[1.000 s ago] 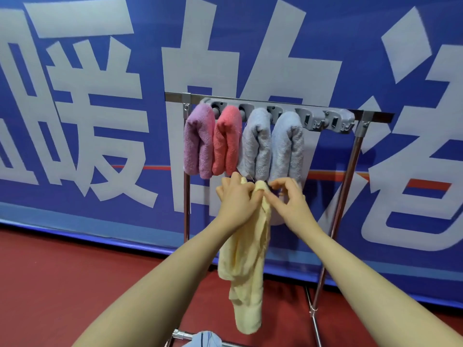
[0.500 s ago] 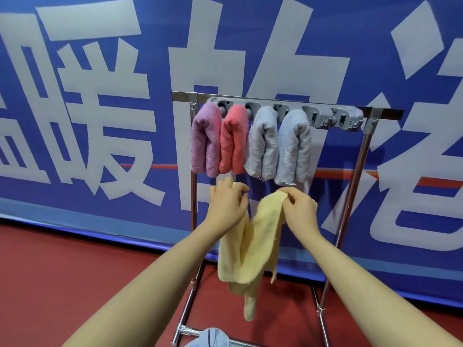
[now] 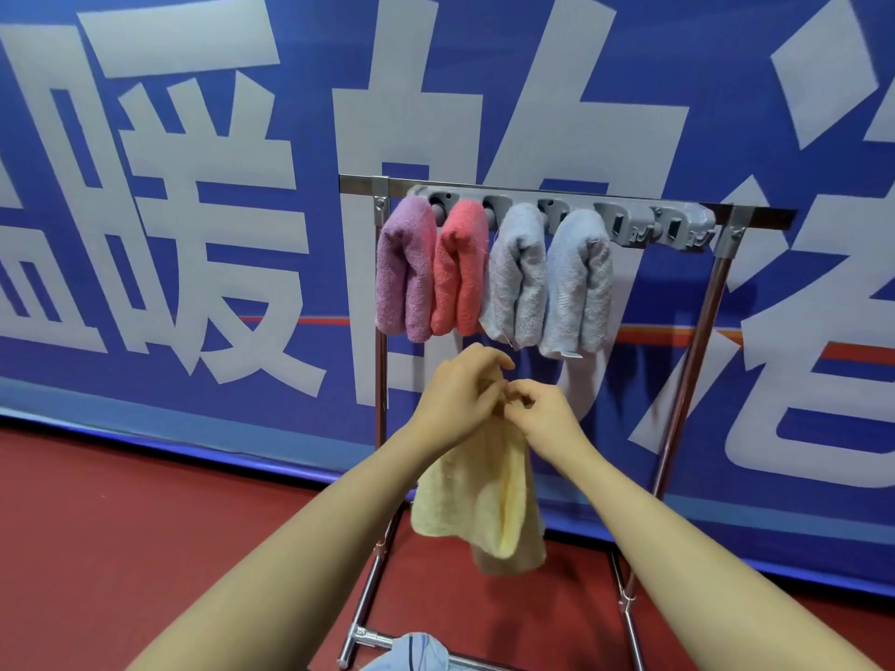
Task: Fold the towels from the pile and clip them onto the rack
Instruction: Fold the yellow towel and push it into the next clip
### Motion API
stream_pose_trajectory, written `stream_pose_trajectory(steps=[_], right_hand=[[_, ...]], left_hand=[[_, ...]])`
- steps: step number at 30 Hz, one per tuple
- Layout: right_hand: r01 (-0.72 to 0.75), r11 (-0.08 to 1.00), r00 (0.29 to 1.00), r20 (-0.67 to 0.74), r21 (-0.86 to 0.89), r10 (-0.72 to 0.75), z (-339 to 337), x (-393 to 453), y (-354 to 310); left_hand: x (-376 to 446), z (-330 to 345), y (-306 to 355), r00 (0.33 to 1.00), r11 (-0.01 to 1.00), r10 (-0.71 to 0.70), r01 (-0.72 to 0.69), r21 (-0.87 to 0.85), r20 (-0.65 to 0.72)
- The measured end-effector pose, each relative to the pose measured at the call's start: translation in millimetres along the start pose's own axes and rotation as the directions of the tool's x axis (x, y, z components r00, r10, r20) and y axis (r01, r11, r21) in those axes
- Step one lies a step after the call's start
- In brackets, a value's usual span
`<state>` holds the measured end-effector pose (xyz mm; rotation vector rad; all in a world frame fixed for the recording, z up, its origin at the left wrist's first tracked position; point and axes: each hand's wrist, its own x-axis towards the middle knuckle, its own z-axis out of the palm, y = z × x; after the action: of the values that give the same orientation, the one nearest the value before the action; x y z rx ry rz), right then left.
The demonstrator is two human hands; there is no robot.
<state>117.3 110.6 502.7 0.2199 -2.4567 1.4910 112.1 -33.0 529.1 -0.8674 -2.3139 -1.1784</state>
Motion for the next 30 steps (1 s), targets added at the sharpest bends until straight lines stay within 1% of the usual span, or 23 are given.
stream_pose_trajectory(steps=[1,3,5,7,9,11,14,16,19,22,25,27,30], right_hand=[[0.01,1.0,0.999,-0.034,-0.006,-0.01,0,2,1],[0.043,0.999,0.997,-0.059,-0.012,-0.044,-3,3,0],[0.089,0.994,0.995,-0.057,0.065,-0.085,-7,4,-4],[0.124,0.982,0.991,-0.072,0.146,-0.115,-13,5,-9],[0.163,0.97,0.985,-0.091,0.18,-0.148,-20,8,-12],[0.179,0.966,0.983,-0.083,0.186,-0.166,-26,10,-15],[0.197,0.964,0.98,-0.045,0.18,-0.191,-32,8,-20],[0.216,0.964,0.976,-0.022,0.157,-0.215,-37,7,-21],[0.227,0.966,0.974,-0.015,0.127,-0.227,-44,5,-20],[0.227,0.969,0.974,-0.016,0.098,-0.227,-51,0,-19],[0.199,0.98,0.98,-0.038,0.026,-0.198,-59,-1,-12],[0.178,0.984,0.98,-0.092,-0.002,-0.178,-63,0,-6],[0.142,0.99,0.978,-0.161,0.024,-0.136,-64,-2,-4]], left_hand=[[-1,-2,1,1.0,0.999,-0.025,0.026,-0.023,0.001],[-3,-6,-2,0.991,0.989,-0.135,0.133,-0.069,-0.023],[-5,-11,-9,0.97,0.968,-0.241,0.237,-0.087,-0.042],[-7,-14,-18,0.954,0.954,-0.298,0.297,-0.038,-0.024],[-10,-15,-26,0.939,0.937,-0.343,0.341,0.072,0.028],[-14,-14,-34,0.934,0.935,-0.345,0.334,0.119,0.092],[-18,-6,-40,0.936,0.947,-0.307,0.284,0.149,0.171],[-18,0,-38,0.943,0.96,-0.276,0.262,0.1,0.185],[-14,5,-27,0.96,0.972,-0.232,0.233,0.015,0.158],[-10,8,-16,0.96,0.964,-0.25,0.259,-0.054,0.126],[-5,9,-14,0.963,0.965,-0.263,0.263,0.017,0.062],[-1,6,-15,0.966,0.962,-0.26,0.258,0.094,0.014],[5,2,-12,0.979,0.966,-0.199,0.19,0.175,0.036]])
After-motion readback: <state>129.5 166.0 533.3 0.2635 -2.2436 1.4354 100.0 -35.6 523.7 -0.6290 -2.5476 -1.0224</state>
